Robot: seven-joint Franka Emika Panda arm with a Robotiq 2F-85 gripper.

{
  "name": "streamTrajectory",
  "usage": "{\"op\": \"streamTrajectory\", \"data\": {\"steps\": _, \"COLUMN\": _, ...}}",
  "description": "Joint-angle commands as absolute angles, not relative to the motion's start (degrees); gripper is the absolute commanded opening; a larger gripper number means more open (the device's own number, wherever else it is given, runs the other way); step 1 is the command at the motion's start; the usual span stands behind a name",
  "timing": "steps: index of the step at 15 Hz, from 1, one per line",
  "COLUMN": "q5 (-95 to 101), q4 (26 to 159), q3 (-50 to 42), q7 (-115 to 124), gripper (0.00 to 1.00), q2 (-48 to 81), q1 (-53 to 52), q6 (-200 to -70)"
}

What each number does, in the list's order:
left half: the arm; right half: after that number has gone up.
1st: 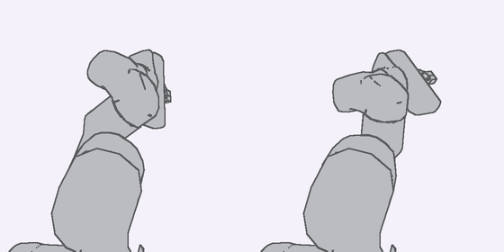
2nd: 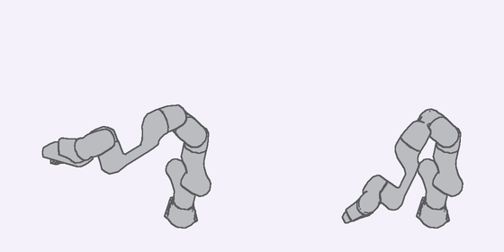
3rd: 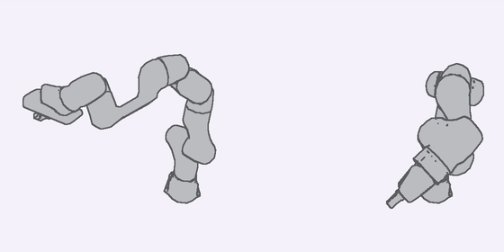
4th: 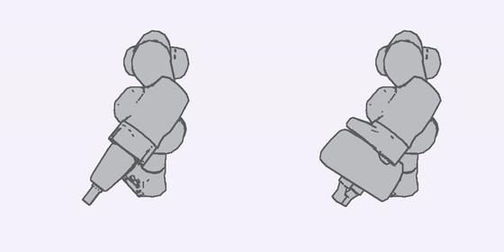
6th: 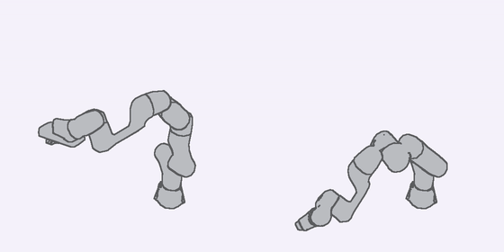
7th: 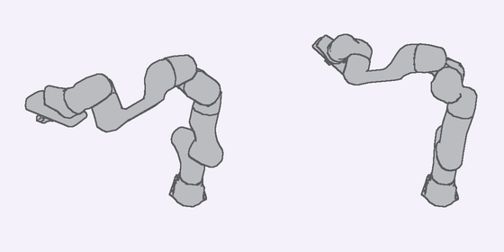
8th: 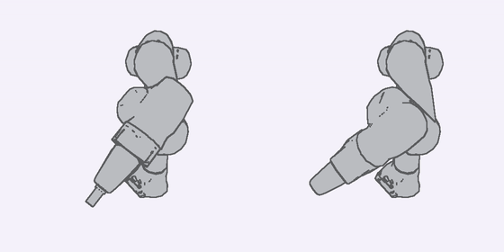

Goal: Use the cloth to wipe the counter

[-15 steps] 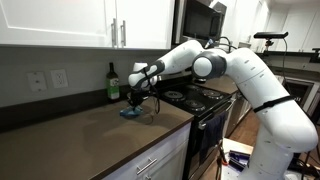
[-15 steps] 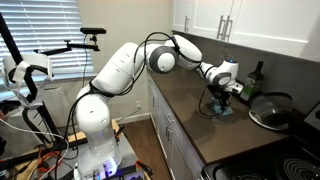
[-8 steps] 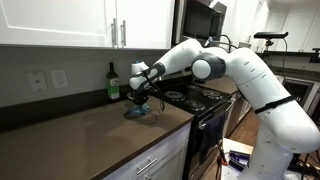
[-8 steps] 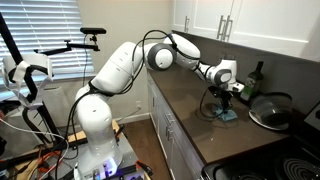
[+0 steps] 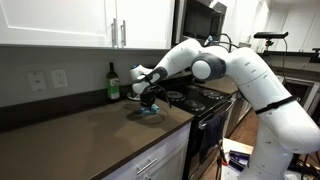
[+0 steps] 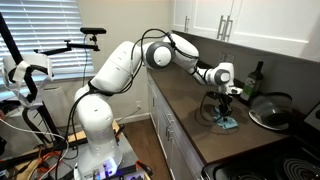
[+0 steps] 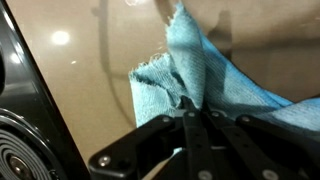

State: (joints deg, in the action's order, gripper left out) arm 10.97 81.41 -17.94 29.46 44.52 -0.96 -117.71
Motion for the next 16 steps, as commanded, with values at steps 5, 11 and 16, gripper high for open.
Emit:
{"op": "streamTrajectory", "data": {"steps": 5, "q5": 15.0, "q4": 81.9, "q3": -15.3, "q7": 19.2, "gripper": 0.03, "q2": 42.7, "q1": 0.3, "q6": -107.9}}
{"op": "streamTrajectory", "data": {"steps": 11, "q5": 16.1, "q4": 89.7, "q3": -11.5, "q7": 16.8, "gripper": 0.03, "q2": 39.9, "q1": -2.6, "q6": -107.0}}
{"op": "streamTrajectory", "data": {"steps": 16, "q5": 16.0, "q4": 93.8, "q3": -6.7, "q7": 14.4, "gripper": 0.03, "q2": 37.2, "q1": -3.9, "q6": -109.9}}
